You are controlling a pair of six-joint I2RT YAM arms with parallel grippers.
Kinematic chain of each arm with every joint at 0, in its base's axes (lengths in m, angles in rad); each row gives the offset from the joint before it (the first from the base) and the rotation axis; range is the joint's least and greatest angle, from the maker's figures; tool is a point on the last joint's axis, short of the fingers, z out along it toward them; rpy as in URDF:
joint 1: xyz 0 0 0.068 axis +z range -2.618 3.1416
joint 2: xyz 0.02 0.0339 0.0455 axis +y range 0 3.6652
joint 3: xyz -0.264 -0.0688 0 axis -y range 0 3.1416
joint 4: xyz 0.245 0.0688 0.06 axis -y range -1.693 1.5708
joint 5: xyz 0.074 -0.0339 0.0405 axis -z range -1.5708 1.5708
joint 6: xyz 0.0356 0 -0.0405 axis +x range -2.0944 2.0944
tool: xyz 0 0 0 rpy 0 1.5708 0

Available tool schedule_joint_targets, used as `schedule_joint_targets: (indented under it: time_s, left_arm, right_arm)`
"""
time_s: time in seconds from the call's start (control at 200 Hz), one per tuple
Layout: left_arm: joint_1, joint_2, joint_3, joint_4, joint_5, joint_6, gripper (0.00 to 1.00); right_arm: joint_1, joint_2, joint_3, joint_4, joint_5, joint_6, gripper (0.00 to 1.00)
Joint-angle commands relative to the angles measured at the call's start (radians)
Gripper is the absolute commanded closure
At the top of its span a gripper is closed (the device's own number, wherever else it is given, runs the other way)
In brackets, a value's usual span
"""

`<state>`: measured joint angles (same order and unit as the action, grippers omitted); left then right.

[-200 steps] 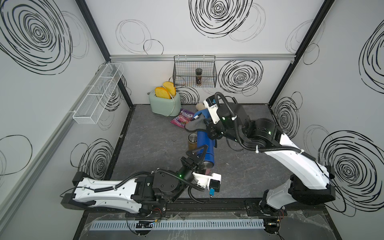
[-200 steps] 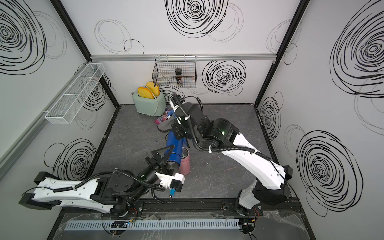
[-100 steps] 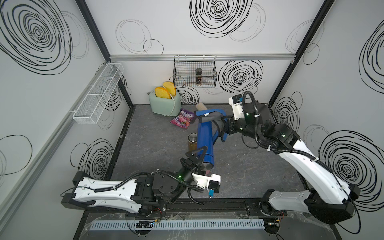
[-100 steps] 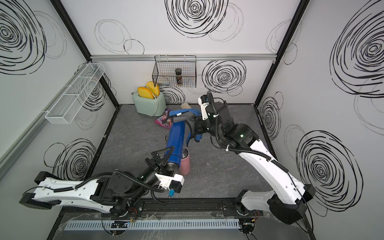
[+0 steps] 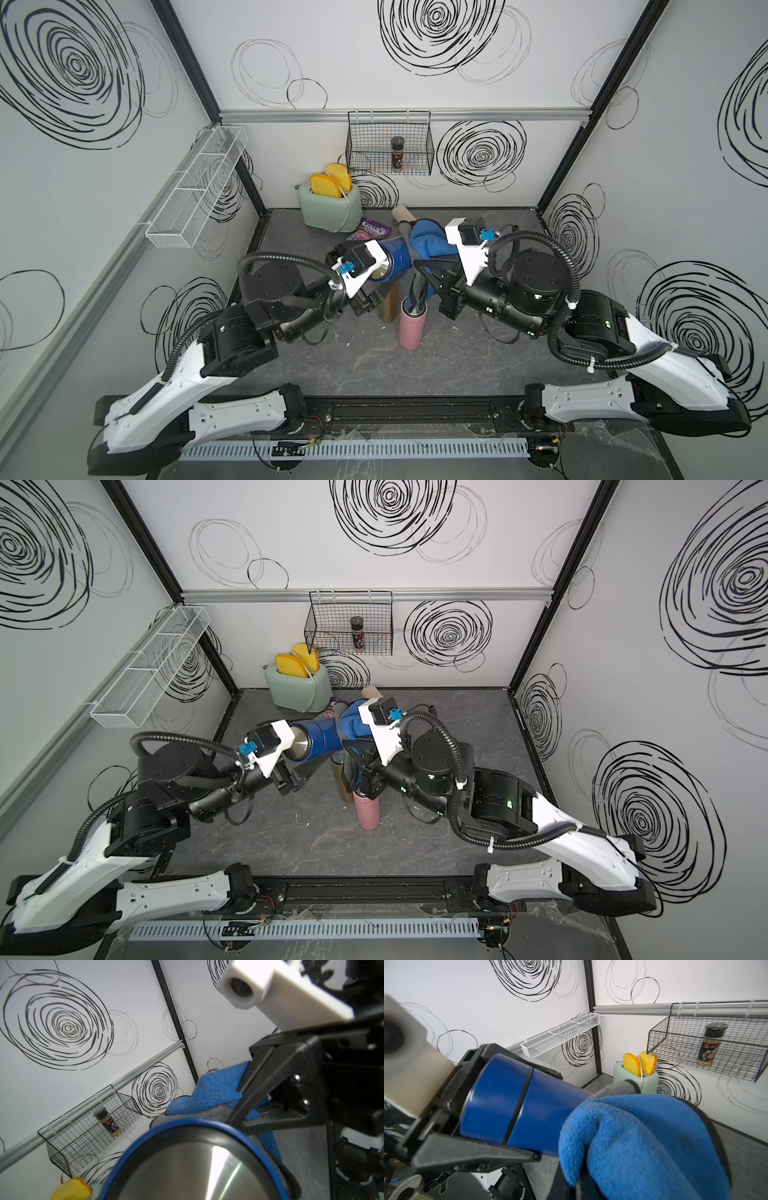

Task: Wipe the surface of the thermos
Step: Wipe the dirt from the surface of the thermos.

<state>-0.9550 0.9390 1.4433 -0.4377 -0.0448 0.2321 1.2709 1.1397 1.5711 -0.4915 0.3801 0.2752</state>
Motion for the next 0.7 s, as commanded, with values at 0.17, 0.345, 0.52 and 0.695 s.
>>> schedule_joint_targets:
  time_s: [0.17, 0.345, 0.52, 0.695]
  left_arm:
    - [0.353, 0.177, 0.291, -0.224, 0.624, -0.482, 1.0]
    - [0.373, 0.203, 0.297, -0.282, 0.533, -0.601, 1.0]
    - [0.379, 0.191, 0.277, -0.312, 0.527, -0.63, 1.0]
    - [0.417, 0.199, 0.328, -0.379, 0.514, -0.627, 1.0]
  right_arm:
    - [0.086, 0.021, -0.018, 0.03, 0.168, -0.078, 1.0]
    - [0.32, 0.157, 0.162, 0.069, 0.465, -0.354, 1.0]
    - [0.335, 0.254, 0.186, 0.097, 0.646, -0.514, 1.0]
    - [0.327, 0.207, 0.069, -0.018, 0.767, -0.395, 1.0]
